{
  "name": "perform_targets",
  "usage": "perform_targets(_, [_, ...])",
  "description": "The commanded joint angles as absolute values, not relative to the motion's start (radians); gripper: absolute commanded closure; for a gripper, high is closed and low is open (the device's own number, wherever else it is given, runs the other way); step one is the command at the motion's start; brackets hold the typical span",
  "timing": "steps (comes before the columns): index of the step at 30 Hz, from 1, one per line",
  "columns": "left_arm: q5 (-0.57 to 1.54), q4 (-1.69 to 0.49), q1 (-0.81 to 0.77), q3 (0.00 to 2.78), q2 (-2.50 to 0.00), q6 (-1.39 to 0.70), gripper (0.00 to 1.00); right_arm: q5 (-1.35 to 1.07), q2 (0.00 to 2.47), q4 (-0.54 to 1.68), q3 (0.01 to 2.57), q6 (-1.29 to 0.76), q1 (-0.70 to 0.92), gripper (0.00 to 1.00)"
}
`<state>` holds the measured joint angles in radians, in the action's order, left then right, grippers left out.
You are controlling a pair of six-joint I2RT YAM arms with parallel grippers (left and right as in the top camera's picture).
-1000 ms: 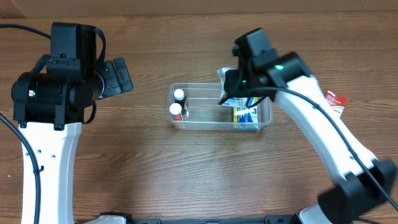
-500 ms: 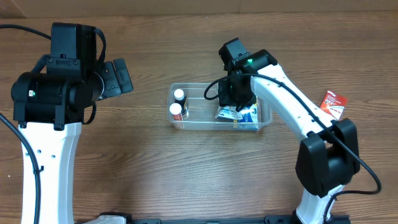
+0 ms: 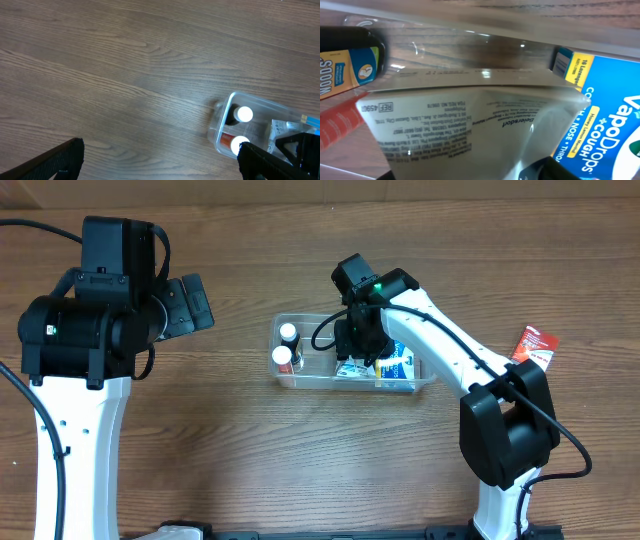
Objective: Pack container
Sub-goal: 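Lower the white packet into the container beside the VapoDrops box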
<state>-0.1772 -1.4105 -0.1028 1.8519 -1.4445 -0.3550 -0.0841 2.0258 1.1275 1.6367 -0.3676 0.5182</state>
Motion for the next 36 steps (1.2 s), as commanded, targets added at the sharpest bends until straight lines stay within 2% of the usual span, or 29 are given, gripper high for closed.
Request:
perform_targets(1, [-0.196,-1.410,-0.097,1.847,-1.449,-0.324,0.00,-0.068,2.026,1.127,1.643,-0.374,0.509,0.45])
perform_targets(3, [-0.196,-1.410,-0.097,1.847,-1.449,-0.324,0.00,-0.061,2.026,1.126,1.643,-0.375,0.506,0.41])
perform_targets(6, [-0.196,-1.410,-0.098,1.847,-1.449,-0.324,0.00,-0.061,2.026,1.125,1.643,-0.374,0.505,0.24])
perform_targets(14, [-0.195,-1.410,-0.098,1.848,-1.449,-0.324,0.00,-0.061,2.026,1.127,1.643,-0.374,0.505,0.23])
perform_targets(19, [-0.195,-1.410,-0.097,1.847,-1.449,-0.324,0.00,-0.062,2.016,1.139,1.668,-0.367,0.505,0.37])
perform_targets(22, [-0.195,-1.410,-0.097,1.847,-1.449,-0.324,0.00,-0.062,1.987,1.147,1.697,-0.367,0.505,0.67])
perform_targets(23, [-0.195,-1.410,-0.097,1.847,-1.449,-0.324,0.00,-0.063,1.971,1.146,1.705,-0.367,0.507,0.80])
perform_targets(25, [-0.195,-1.410,-0.097,1.847,-1.449,-0.324,0.00,-0.063,1.957,1.143,1.705,-0.367,0.512,0.96])
perform_targets(36, [-0.195,-1.410,-0.098,1.847,-1.449,-0.324,0.00,-0.073,1.962,1.066,1.603,-0.368,0.551,0.96])
